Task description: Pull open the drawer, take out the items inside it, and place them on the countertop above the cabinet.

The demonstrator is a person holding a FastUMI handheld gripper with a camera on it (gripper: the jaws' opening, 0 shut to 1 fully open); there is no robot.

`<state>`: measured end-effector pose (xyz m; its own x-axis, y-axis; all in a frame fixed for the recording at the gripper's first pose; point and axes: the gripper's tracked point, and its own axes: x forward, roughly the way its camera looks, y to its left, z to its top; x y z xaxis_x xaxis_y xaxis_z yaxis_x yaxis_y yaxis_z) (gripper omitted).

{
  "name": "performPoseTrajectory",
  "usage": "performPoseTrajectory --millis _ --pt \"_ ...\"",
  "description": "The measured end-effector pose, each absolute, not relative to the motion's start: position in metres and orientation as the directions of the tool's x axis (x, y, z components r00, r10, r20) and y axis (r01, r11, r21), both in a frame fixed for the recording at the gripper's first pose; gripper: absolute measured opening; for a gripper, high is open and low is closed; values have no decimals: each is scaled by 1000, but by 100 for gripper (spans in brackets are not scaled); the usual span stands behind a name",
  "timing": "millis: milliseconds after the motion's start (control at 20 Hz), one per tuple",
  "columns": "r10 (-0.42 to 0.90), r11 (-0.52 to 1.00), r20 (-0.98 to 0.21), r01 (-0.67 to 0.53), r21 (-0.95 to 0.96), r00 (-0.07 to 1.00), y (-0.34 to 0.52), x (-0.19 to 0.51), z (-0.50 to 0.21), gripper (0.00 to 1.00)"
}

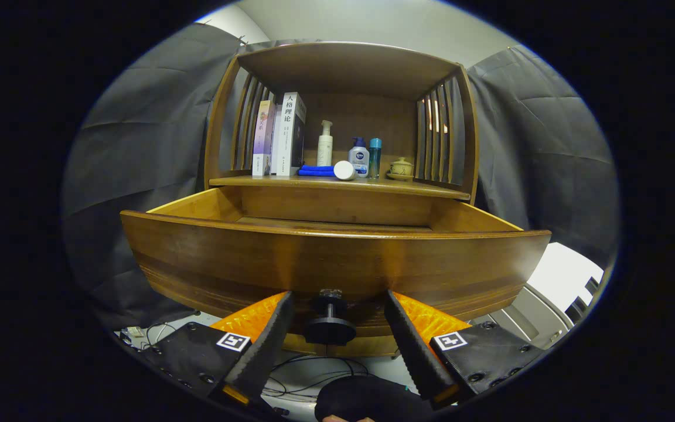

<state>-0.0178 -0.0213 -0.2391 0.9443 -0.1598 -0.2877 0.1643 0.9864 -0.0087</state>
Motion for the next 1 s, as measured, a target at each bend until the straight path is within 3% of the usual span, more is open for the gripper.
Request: performPoseTrajectory --millis 450,1000 --pt "-167 985 -252 169 -14 953 -23 -6 -237 98" --pt "-198 980 -209 199 -18 958 -30 78 -231 97"
